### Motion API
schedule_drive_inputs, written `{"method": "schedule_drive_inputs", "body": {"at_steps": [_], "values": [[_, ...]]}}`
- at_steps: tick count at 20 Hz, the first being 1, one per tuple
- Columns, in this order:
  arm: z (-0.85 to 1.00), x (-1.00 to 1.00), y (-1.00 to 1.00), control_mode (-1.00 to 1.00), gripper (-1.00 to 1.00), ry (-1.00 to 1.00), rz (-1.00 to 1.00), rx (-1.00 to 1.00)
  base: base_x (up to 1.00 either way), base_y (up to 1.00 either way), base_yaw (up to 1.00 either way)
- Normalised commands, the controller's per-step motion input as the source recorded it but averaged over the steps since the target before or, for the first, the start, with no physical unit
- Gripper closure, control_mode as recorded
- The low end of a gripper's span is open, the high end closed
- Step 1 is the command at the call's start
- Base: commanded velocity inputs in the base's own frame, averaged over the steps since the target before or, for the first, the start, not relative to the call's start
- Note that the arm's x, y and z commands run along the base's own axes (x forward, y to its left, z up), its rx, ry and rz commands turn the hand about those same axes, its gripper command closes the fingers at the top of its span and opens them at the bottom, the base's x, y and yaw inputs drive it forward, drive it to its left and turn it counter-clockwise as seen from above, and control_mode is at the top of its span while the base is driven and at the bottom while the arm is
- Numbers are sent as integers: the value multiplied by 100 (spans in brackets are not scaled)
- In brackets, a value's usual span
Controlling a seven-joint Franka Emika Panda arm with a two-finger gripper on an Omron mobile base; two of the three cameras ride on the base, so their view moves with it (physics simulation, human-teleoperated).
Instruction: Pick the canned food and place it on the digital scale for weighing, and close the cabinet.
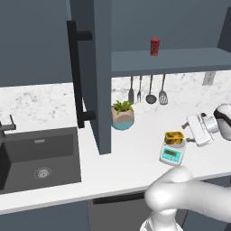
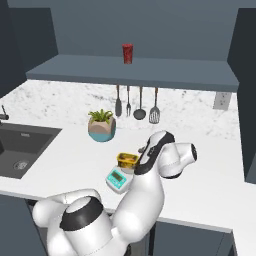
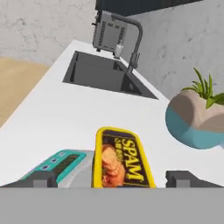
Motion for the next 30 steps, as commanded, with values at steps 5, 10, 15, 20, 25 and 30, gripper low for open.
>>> {"method": "schedule_drive_inputs", "body": {"at_steps": [5,10,15,20,25,30], "values": [[71,-65,32,-100,-100,-17,-11,5,0,0,0],[93,-53,29,-100,-100,-1,-20,10,0,0,0],[85,-46,21,-100,-100,0,-21,10,0,0,0],[53,-40,31,-100,-100,0,-20,8,0,0,0],[47,-11,31,-100,-100,-15,-13,-2,0,0,0],[9,0,0,-100,-100,-72,-3,0,0,0,0]]}}
